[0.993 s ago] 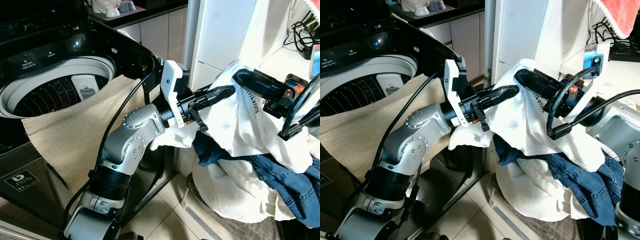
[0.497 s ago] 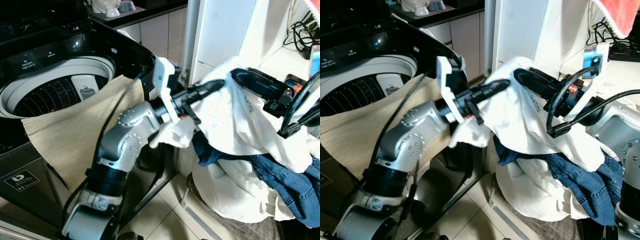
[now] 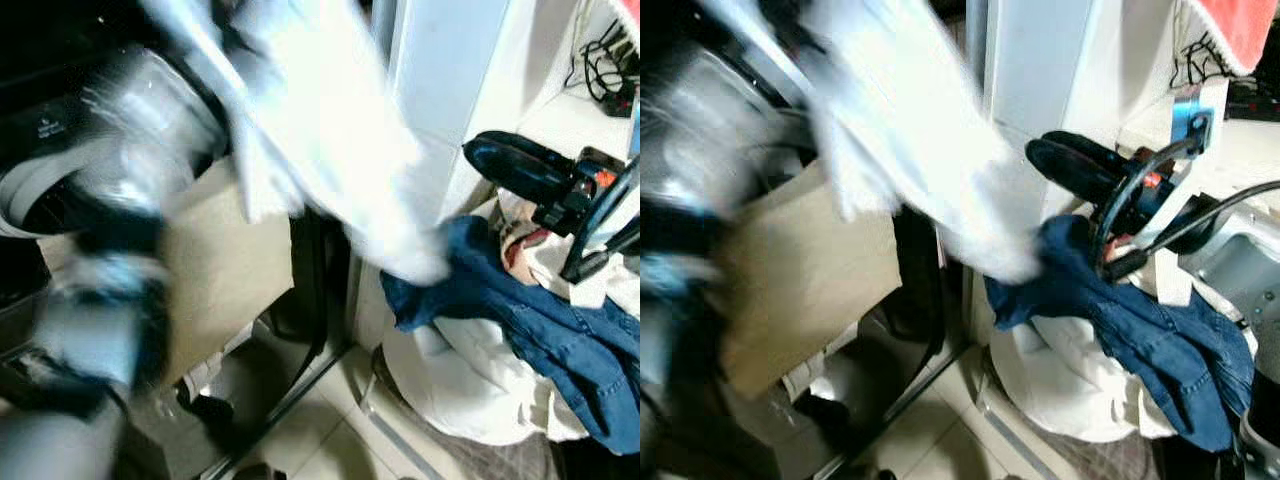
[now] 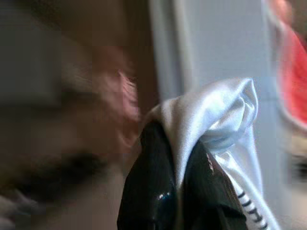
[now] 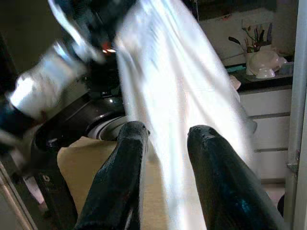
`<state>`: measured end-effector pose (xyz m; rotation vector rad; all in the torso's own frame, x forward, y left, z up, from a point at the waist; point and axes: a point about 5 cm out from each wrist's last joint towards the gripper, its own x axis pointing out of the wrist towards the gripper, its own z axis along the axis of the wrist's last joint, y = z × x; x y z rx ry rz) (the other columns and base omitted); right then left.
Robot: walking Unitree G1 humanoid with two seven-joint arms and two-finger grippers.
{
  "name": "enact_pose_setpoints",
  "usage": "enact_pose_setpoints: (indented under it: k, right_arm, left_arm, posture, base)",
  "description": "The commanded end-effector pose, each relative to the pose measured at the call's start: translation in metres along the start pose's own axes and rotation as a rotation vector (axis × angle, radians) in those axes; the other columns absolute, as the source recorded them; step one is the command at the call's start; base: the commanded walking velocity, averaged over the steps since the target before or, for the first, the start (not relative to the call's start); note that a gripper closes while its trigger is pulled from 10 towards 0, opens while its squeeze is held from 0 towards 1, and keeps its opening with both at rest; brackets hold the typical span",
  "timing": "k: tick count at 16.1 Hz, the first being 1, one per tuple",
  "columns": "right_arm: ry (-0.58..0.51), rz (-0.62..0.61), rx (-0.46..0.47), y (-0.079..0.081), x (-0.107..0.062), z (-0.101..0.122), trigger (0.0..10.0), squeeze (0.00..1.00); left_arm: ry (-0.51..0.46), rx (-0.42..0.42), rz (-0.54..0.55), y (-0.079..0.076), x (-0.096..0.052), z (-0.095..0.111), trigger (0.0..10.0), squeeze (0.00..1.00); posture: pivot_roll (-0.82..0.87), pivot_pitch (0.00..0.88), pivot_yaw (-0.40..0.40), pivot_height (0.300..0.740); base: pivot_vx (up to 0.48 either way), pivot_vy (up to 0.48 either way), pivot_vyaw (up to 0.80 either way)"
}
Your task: Clothes washing
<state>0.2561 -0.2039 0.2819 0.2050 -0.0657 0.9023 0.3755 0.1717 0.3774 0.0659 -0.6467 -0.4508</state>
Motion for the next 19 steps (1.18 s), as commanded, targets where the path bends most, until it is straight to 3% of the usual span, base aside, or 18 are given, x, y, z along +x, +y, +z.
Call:
enact_pose_setpoints:
  k: [1, 2, 3, 4, 6, 7, 8, 10, 12, 15, 17, 18, 19]
  right_arm:
    - [-0.004, -0.017, -0.032, 0.003, 0.003, 0.001, 10.0, 0.0]
    - [-0.018, -0.035, -0.035, 0.003, 0.005, 0.001, 10.0, 0.0]
    - [-0.025, -0.029, -0.035, 0.005, 0.008, 0.002, 10.0, 0.0]
    - [-0.021, 0.001, -0.046, 0.015, 0.02, -0.001, 10.0, 0.0]
    - [0.035, 0.044, -0.055, 0.033, 0.037, -0.018, 10.0, 0.0]
    - [0.051, 0.052, -0.057, 0.037, 0.039, -0.021, 10.0, 0.0]
    - [0.1, 0.081, -0.058, 0.047, 0.044, -0.034, 10.0, 0.0]
    - [0.142, 0.099, -0.058, 0.055, 0.047, -0.044, 10.0, 0.0]
    - [0.17, 0.099, -0.065, 0.058, 0.049, -0.049, 10.0, 0.0]
    - [0.183, 0.081, -0.08, 0.055, 0.047, -0.05, 10.0, 0.0]
    - [0.192, 0.004, -0.099, 0.045, 0.047, -0.051, 10.0, 0.0]
    - [0.228, -0.168, -0.159, 0.023, 0.048, -0.055, 10.0, 0.0]
    - [0.26, -0.398, -0.201, -0.007, 0.046, -0.061, 10.0, 0.0]
  left_arm:
    - [-0.059, 0.195, 0.154, 0.034, 0.003, 0.035, 0.0, 0.0]
    - [-0.031, 0.337, 0.237, 0.057, 0.003, 0.056, 0.0, 0.0]
    - [0.062, 0.426, 0.229, 0.062, 0.003, 0.051, 0.0, 0.0]
    - [0.374, 0.491, 0.191, 0.072, -0.007, 0.014, 10.0, 0.0]
    - [0.651, 0.438, 0.169, 0.076, -0.034, -0.036, 10.0, 0.0]
    - [0.673, 0.43, 0.183, 0.077, -0.037, -0.041, 10.0, 0.09]
    - [0.755, 0.455, 0.206, 0.082, -0.047, -0.051, 10.0, 1.0]
    - [0.822, 0.469, 0.208, 0.087, -0.054, -0.056, 10.0, 1.0]
    - [0.84, 0.5, 0.262, 0.096, -0.055, -0.048, 10.0, 1.0]
    - [0.817, 0.448, 0.245, 0.095, -0.05, -0.043, 10.0, 1.0]
    - [0.8, 0.425, 0.195, 0.089, -0.045, -0.044, 10.0, 1.0]
    - [0.766, 0.35, 0.073, 0.073, -0.037, -0.049, 10.0, 1.0]
    - [0.703, 0.248, -0.075, 0.05, -0.029, -0.058, 10.0, 0.55]
  posture:
    - [-0.11, 0.0, 0.07, 0.74]
    - [-0.1, 0.0, 0.073, 0.74]
    - [-0.1, 0.0, 0.077, 0.74]
    - [-0.1, 0.0, 0.089, 0.74]
    - [-0.1, 0.0, 0.091, 0.74]
    - [-0.1, 0.0, 0.09, 0.74]
    - [-0.11, 0.0, 0.088, 0.74]
    - [-0.11, 0.0, 0.087, 0.74]
    - [-0.1, 0.0, 0.086, 0.74]
    - [-0.1, 0.0, 0.086, 0.74]
    - [-0.1, 0.0, 0.087, 0.74]
    - [-0.1, 0.0, 0.09, 0.74]
    - [-0.1, 0.0, 0.095, 0.74]
  base:
    - [0.0, 0.0, 0.0]
    - [0.0, 0.0, 0.0]
    - [0.0, 0.0, 0.0]
    - [0.0, 0.0, 0.0]
    - [0.0, 0.0, 0.0]
    - [0.0, 0.0, 0.0]
    - [0.0, 0.0, 0.0]
    - [0.0, 0.0, 0.0]
    - [0.0, 0.0, 0.0]
    - [0.0, 0.0, 0.0]
    - [0.0, 0.0, 0.0]
    - [0.0, 0.0, 0.0]
    - [0.0, 0.0, 0.0]
